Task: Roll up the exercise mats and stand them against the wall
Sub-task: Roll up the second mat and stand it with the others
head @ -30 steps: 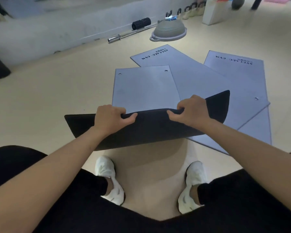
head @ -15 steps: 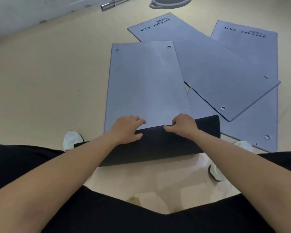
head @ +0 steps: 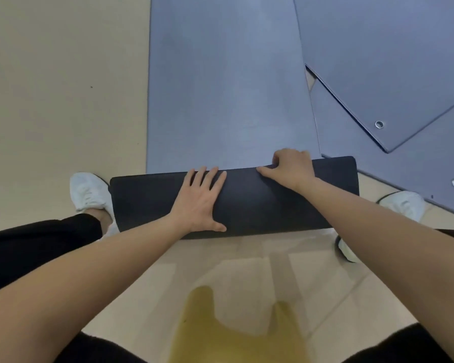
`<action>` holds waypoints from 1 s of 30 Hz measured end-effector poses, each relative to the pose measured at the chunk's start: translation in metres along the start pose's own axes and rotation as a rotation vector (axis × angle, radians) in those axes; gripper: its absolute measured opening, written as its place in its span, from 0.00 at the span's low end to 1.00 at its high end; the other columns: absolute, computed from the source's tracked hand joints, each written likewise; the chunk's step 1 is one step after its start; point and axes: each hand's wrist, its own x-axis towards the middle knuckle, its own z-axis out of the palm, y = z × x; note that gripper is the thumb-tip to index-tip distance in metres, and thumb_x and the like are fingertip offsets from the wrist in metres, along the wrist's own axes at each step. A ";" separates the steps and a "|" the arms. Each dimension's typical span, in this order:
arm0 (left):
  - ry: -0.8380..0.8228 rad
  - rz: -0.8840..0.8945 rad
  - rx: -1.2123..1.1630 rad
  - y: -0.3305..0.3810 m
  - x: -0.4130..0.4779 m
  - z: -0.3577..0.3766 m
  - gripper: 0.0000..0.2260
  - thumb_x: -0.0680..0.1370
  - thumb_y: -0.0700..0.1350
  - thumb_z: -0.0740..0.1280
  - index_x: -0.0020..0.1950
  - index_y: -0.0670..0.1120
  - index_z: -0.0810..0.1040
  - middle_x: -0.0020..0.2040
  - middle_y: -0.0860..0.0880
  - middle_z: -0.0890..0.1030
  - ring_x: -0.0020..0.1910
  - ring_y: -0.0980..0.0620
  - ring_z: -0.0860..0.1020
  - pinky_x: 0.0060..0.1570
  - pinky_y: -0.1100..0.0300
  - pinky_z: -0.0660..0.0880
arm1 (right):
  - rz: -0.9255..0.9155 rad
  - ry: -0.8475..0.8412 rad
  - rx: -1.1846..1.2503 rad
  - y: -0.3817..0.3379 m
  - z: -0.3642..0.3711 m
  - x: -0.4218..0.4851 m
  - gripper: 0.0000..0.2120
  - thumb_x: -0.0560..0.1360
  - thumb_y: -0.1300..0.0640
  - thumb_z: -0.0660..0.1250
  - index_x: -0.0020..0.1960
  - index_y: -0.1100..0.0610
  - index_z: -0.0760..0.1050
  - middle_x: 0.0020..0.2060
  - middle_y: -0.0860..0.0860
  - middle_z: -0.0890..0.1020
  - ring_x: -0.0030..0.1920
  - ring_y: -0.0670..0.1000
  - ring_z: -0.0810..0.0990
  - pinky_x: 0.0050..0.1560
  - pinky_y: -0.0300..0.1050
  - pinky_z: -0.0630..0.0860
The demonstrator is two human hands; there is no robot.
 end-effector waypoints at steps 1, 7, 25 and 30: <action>-0.017 0.012 -0.022 0.000 0.005 0.008 0.64 0.62 0.81 0.66 0.85 0.47 0.45 0.84 0.43 0.54 0.82 0.38 0.55 0.81 0.39 0.51 | -0.025 0.019 0.006 0.002 0.007 -0.001 0.24 0.76 0.31 0.64 0.52 0.51 0.78 0.51 0.49 0.82 0.54 0.54 0.79 0.61 0.54 0.67; -0.009 0.064 -0.156 0.000 0.008 0.038 0.61 0.59 0.80 0.69 0.84 0.49 0.55 0.80 0.48 0.65 0.75 0.44 0.67 0.77 0.45 0.60 | -0.397 -0.013 -0.195 0.009 0.051 -0.041 0.43 0.73 0.23 0.58 0.77 0.52 0.66 0.75 0.55 0.68 0.74 0.61 0.65 0.74 0.66 0.57; -0.420 0.098 -0.455 0.016 0.025 0.066 0.37 0.63 0.69 0.78 0.67 0.56 0.75 0.58 0.55 0.82 0.55 0.49 0.79 0.54 0.50 0.77 | -0.253 -0.428 -0.047 0.032 0.113 -0.080 0.37 0.68 0.18 0.57 0.51 0.51 0.73 0.43 0.48 0.78 0.42 0.52 0.78 0.42 0.50 0.73; -0.273 0.039 -0.327 0.009 0.015 0.077 0.40 0.67 0.79 0.64 0.69 0.54 0.73 0.61 0.52 0.81 0.58 0.47 0.79 0.55 0.50 0.76 | -0.258 -0.501 -0.040 0.033 0.112 -0.049 0.37 0.68 0.17 0.57 0.46 0.52 0.75 0.37 0.49 0.79 0.39 0.51 0.77 0.37 0.48 0.68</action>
